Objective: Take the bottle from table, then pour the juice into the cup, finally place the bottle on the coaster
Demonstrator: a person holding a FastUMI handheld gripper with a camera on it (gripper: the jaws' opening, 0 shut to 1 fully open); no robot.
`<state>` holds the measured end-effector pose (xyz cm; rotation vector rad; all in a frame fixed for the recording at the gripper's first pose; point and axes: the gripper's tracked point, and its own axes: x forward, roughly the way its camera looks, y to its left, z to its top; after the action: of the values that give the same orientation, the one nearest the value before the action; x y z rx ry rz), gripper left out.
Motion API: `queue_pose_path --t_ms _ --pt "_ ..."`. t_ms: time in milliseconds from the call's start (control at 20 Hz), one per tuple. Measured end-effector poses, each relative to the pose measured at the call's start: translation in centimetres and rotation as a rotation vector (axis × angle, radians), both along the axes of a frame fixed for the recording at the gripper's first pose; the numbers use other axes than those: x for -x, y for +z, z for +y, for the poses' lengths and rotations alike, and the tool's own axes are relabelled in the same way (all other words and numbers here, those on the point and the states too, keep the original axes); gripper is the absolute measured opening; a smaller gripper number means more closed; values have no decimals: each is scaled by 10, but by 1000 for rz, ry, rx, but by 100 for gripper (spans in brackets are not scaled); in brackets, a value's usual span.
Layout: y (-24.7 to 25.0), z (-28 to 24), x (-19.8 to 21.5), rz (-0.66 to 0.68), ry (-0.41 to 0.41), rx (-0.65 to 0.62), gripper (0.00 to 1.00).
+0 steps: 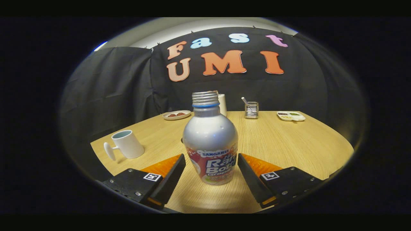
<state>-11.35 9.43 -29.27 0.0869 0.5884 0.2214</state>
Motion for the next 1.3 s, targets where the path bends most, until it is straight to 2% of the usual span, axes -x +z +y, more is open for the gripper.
queue_pose_path --t_ms 50,150,200,400,800,1100,1300 --pt "-4 0 -1 10 -7 1 97" --pt "-4 -2 -6 15 -33 -3 90" --pt "-5 1 -6 23 -31 -8 81" --pt "4 14 -10 6 -5 -8 79" --pt "31 39 -31 -95 56 129 79" --pt "47 50 -51 -193 82 307 79" --pt "49 52 -61 -259 102 498 79"
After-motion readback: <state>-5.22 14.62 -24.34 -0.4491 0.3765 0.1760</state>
